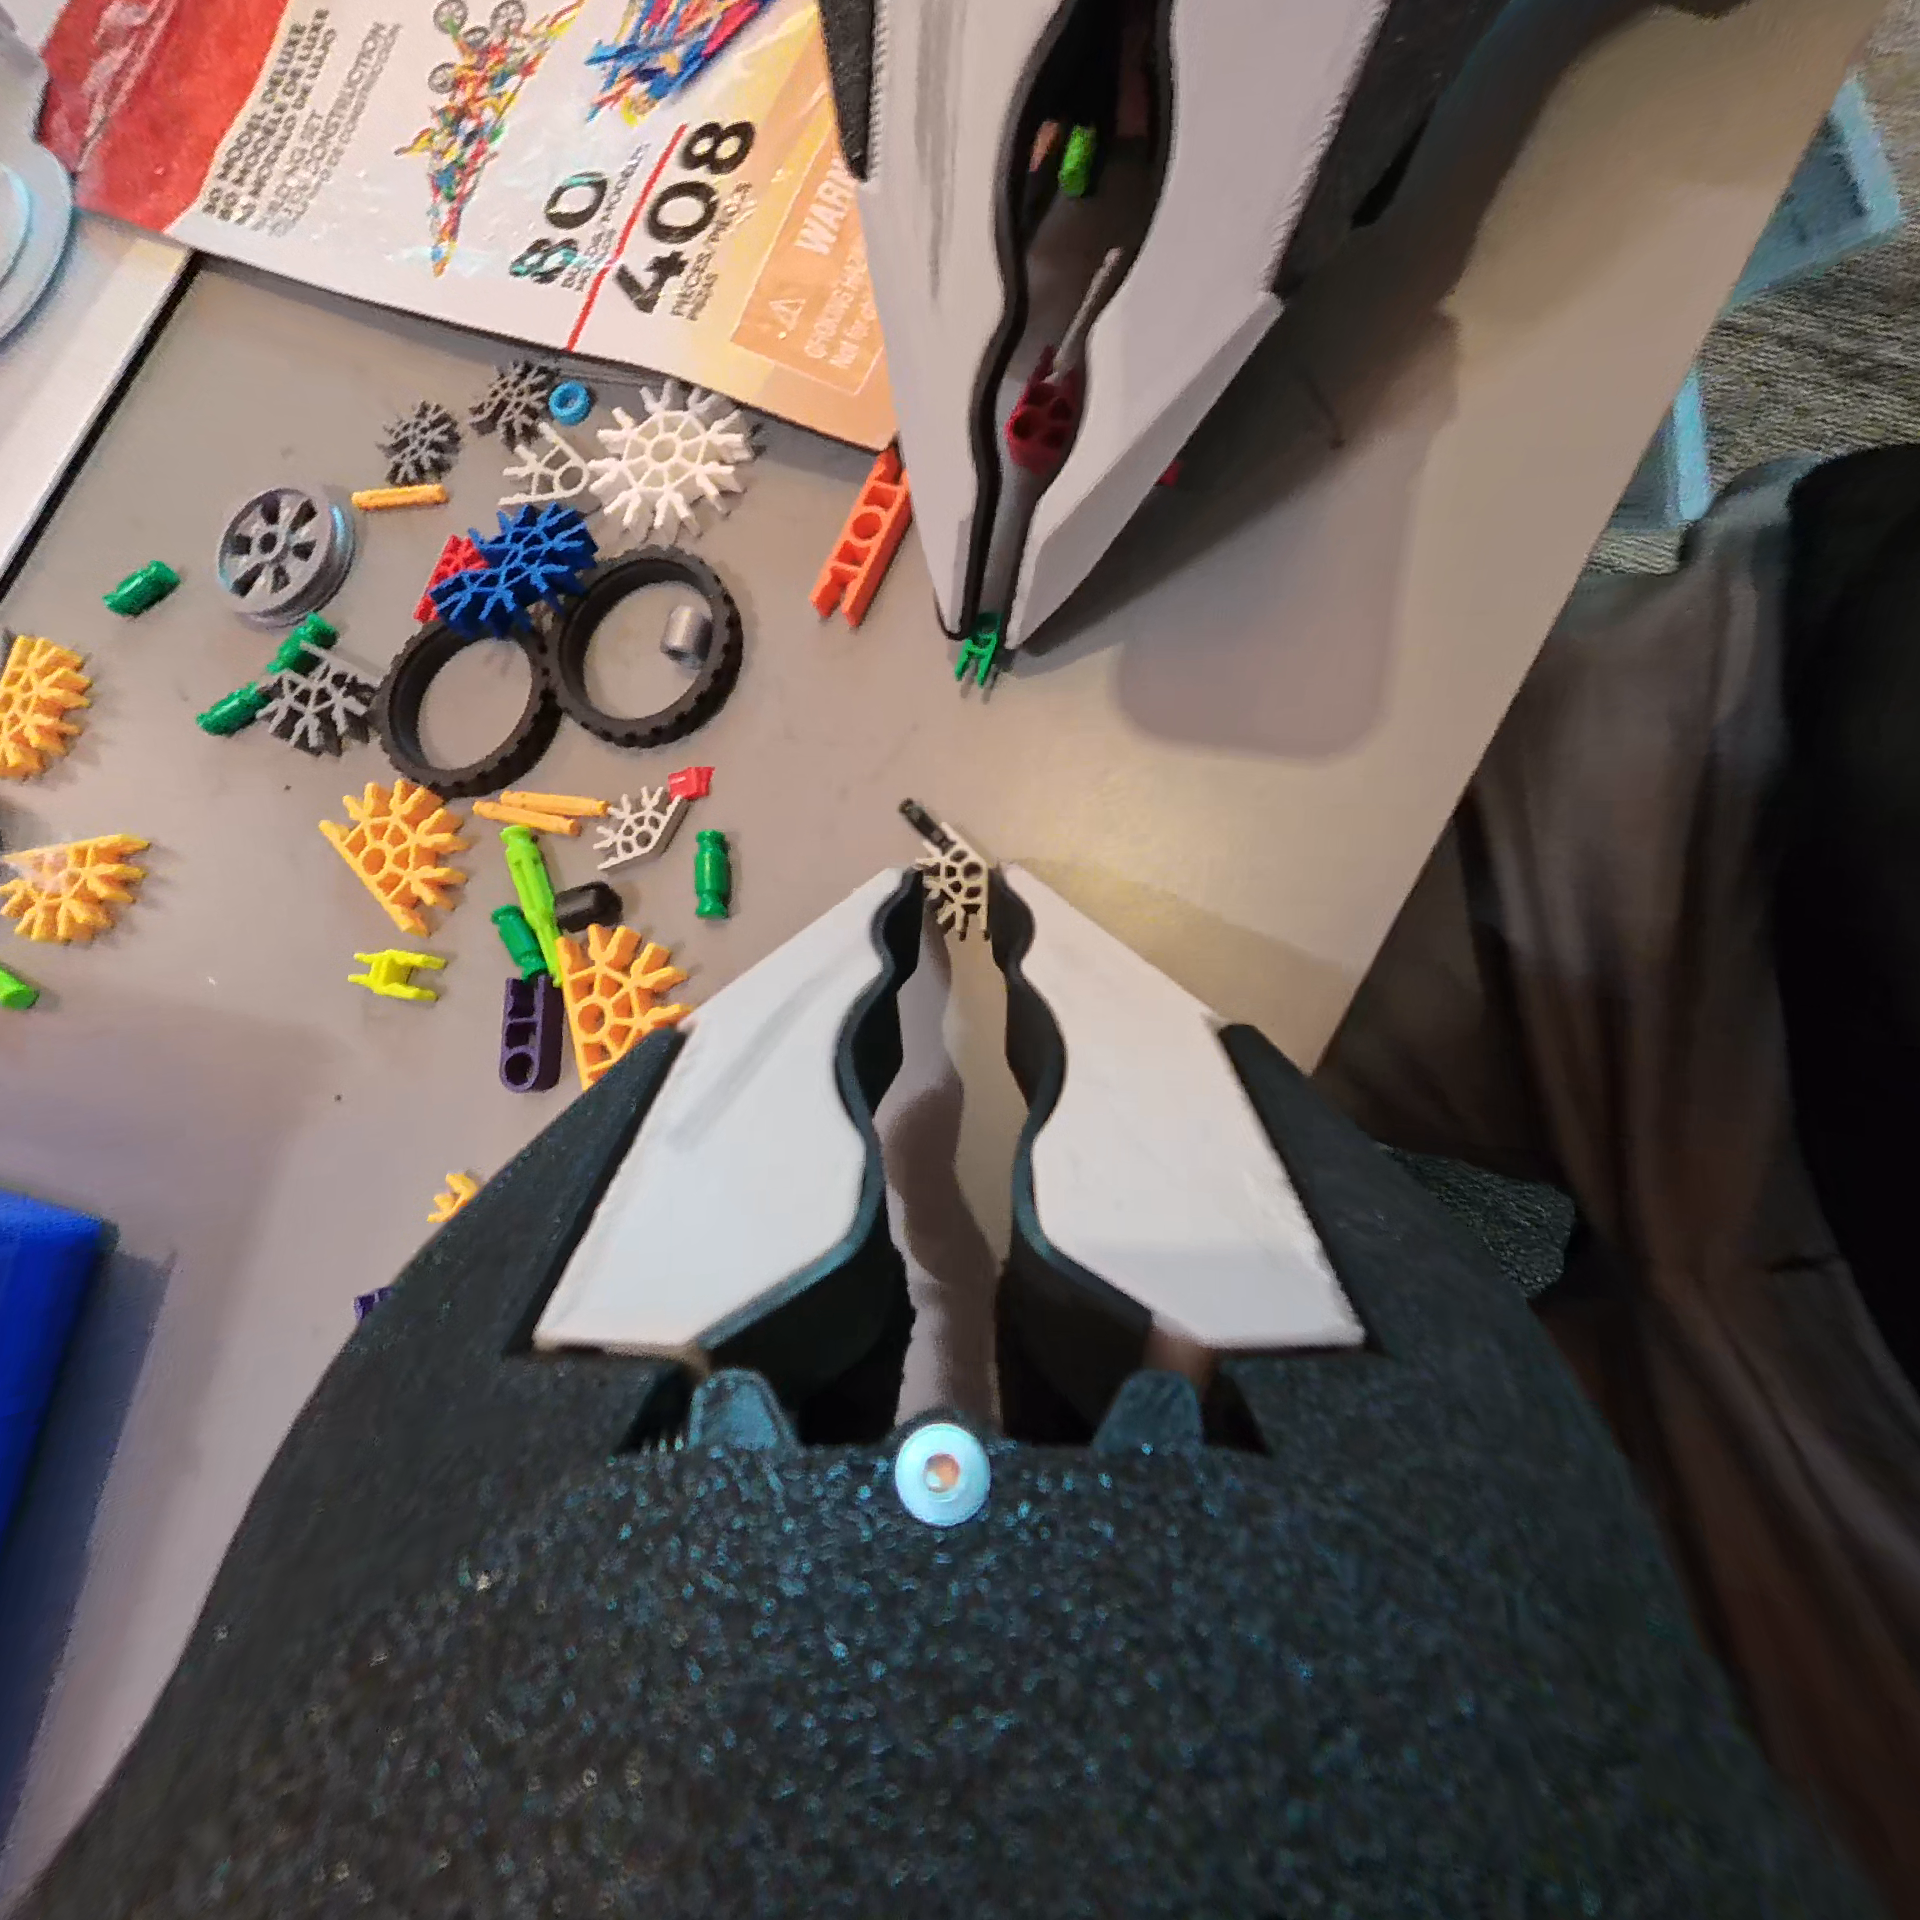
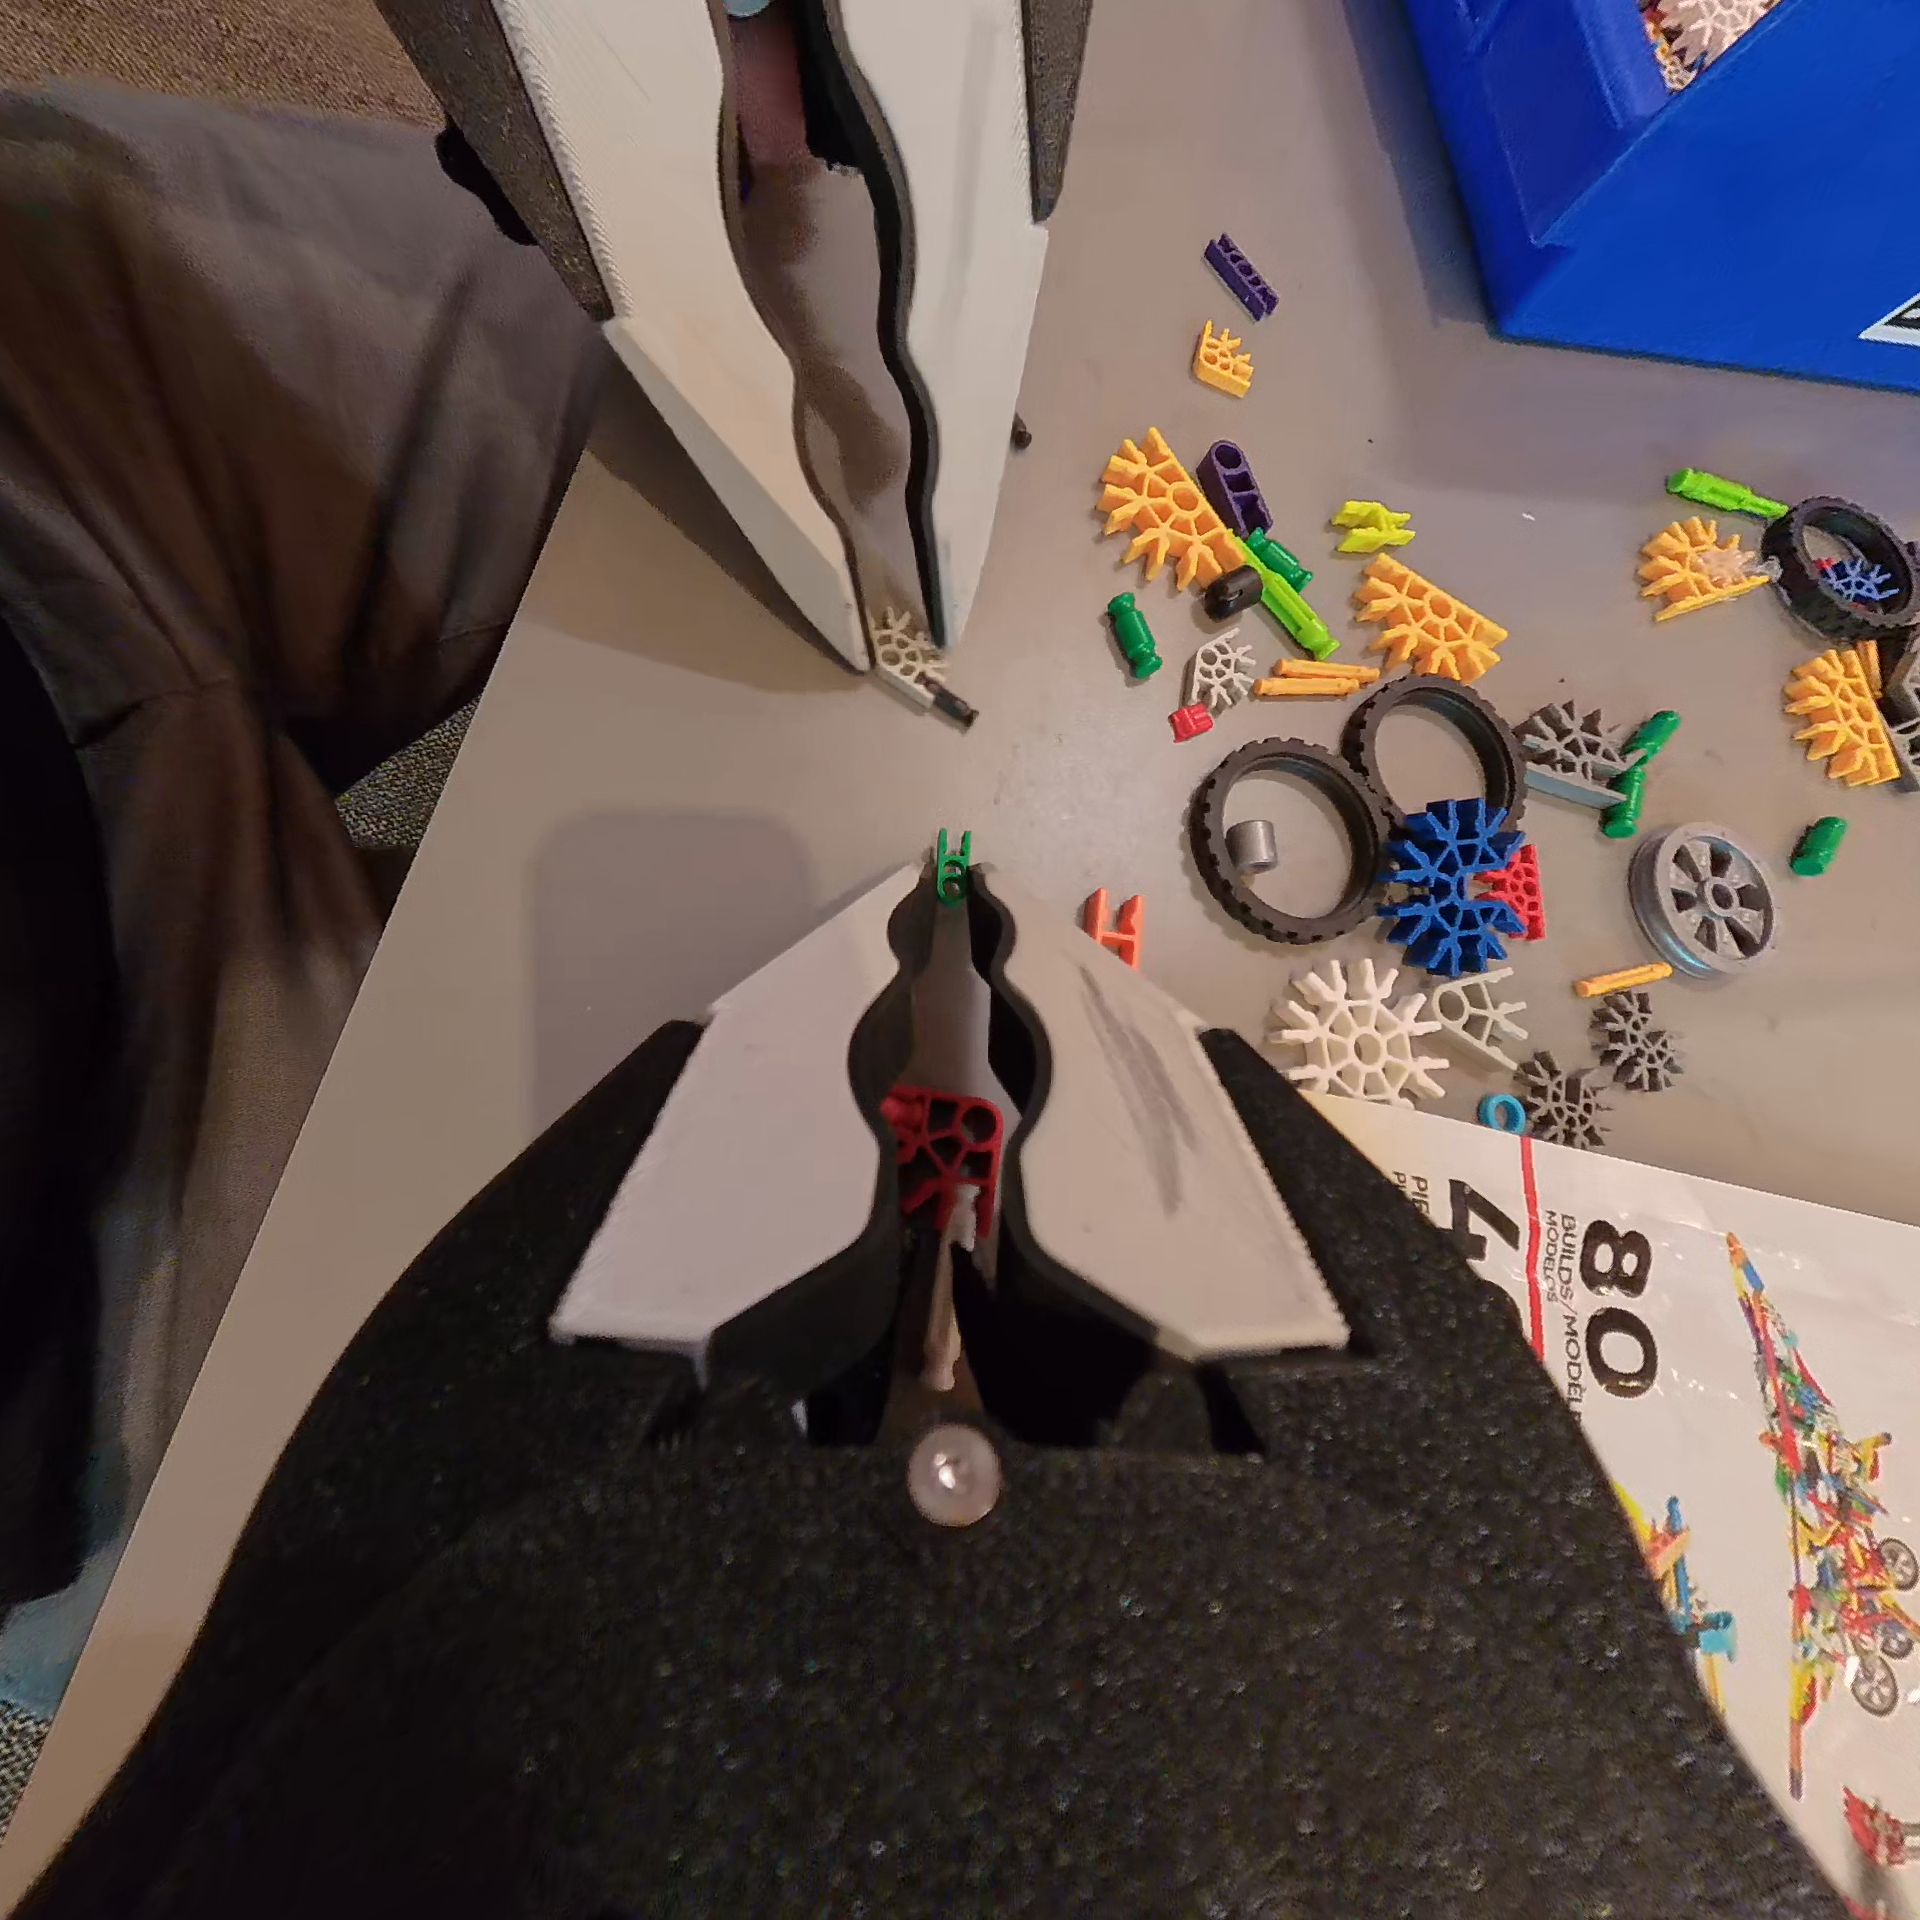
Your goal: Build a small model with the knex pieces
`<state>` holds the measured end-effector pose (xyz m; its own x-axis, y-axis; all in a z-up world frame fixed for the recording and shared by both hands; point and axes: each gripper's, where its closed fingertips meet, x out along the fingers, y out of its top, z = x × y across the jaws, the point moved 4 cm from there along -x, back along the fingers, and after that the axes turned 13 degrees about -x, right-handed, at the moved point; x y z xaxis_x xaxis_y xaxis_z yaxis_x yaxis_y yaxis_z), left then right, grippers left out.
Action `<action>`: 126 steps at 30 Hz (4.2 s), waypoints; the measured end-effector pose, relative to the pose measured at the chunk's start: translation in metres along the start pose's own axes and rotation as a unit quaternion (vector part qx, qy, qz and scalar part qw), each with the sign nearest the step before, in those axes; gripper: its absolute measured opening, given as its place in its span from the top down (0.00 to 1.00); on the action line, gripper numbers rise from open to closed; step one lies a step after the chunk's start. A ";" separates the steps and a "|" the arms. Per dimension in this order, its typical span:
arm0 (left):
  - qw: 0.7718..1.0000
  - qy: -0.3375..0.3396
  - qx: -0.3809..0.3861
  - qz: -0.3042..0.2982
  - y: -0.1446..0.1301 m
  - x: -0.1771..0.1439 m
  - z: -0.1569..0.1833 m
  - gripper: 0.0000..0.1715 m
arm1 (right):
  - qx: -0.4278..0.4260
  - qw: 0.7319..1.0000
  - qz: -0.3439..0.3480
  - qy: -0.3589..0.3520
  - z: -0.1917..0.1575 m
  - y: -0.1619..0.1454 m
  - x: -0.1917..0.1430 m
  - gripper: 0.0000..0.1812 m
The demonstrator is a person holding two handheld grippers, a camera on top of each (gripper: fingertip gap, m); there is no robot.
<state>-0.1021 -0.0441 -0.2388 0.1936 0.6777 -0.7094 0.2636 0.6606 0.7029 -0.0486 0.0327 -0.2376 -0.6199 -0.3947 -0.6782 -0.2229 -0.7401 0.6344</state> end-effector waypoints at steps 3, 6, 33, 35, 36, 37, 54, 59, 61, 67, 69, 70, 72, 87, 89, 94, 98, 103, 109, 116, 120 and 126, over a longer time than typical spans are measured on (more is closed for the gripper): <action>1.000 0.011 0.017 -0.001 -0.002 -0.003 -0.003 0.93 | 0.001 1.000 0.002 0.001 0.000 0.000 -0.001 0.98; 1.000 0.016 0.011 0.006 -0.004 -0.012 -0.009 0.87 | 0.004 1.000 0.003 0.000 0.001 0.000 -0.001 0.98; 0.990 0.096 -0.099 -0.032 -0.030 -0.024 -0.098 0.95 | 0.009 1.000 0.002 0.004 0.001 -0.002 -0.002 0.98; 0.990 0.096 -0.096 -0.028 -0.030 -0.024 -0.097 0.96 | 0.009 1.000 0.002 0.004 0.001 -0.002 -0.002 0.98; 0.990 0.096 -0.097 -0.026 -0.030 -0.024 -0.096 0.96 | 0.010 1.000 0.002 0.005 0.001 -0.002 -0.002 0.98; 0.991 0.093 -0.098 -0.024 -0.030 -0.025 -0.094 0.96 | 0.010 1.000 0.002 0.005 0.001 -0.002 -0.002 0.98; 0.996 0.072 -0.059 0.004 -0.021 -0.043 -0.060 0.97 | 0.010 1.000 0.000 0.007 0.001 -0.003 -0.002 0.98; 0.999 0.019 -0.042 0.025 -0.005 -0.040 -0.020 0.97 | 0.011 1.000 -0.003 0.010 0.000 -0.005 -0.002 0.98; 0.999 -0.004 -0.034 0.034 0.003 -0.032 -0.001 0.97 | 0.012 1.000 -0.003 0.011 0.000 -0.005 -0.003 0.98; 0.999 -0.027 -0.013 0.016 0.011 0.002 0.030 0.97 | 0.011 1.000 -0.004 0.015 -0.001 -0.006 -0.003 0.98; 1.000 -0.021 -0.010 0.015 0.011 0.009 0.030 0.97 | 0.011 1.000 -0.005 0.016 -0.001 -0.006 -0.003 0.98; 1.000 -0.021 -0.013 0.017 0.012 0.010 0.029 0.96 | 0.011 1.000 -0.005 0.016 -0.001 -0.006 -0.003 0.98; 1.000 -0.012 -0.016 0.016 0.011 0.009 0.026 0.92 | 0.012 1.000 -0.006 0.016 -0.001 -0.007 -0.004 0.98; 0.995 0.069 -0.075 0.016 -0.004 -0.002 -0.005 0.91 | 0.023 1.000 0.000 0.018 0.001 -0.007 -0.004 0.96; 0.995 0.062 -0.082 0.015 -0.003 -0.001 -0.006 0.92 | 0.024 1.000 -0.004 0.019 0.001 -0.007 -0.004 0.96; 0.996 0.053 -0.066 0.015 -0.002 0.000 -0.007 0.93 | 0.029 0.999 0.000 0.017 0.003 -0.007 -0.004 0.93; 0.998 0.049 -0.033 0.019 -0.003 -0.001 -0.005 0.94 | 0.026 0.999 0.017 0.016 0.009 0.008 -0.003 0.93; 0.997 0.059 0.040 0.035 -0.003 -0.003 0.002 0.99 | -0.006 0.999 -0.013 0.036 0.010 0.018 0.011 0.92; 0.996 0.054 0.037 0.052 -0.002 -0.007 -0.001 1.00 | -0.043 0.998 0.000 0.036 0.020 0.030 0.017 0.91; 0.997 0.049 0.015 0.057 -0.004 -0.013 -0.012 1.00 | -0.107 0.993 -0.046 0.009 0.020 0.024 0.030 0.91; 0.995 0.080 -0.014 0.062 -0.013 -0.036 -0.029 0.94 | -0.094 0.995 -0.039 0.008 0.025 0.023 0.028 0.91; 0.995 0.060 -0.048 0.069 -0.012 -0.043 -0.030 0.89 | -0.076 0.997 -0.027 0.021 0.029 0.021 0.026 0.91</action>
<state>-0.1420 -0.0719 -0.2149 0.1059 0.7942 -0.5983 0.1489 0.5823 0.7992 -0.0912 0.0225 -0.2313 -0.5769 -0.3716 -0.7274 -0.1377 -0.8335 0.5351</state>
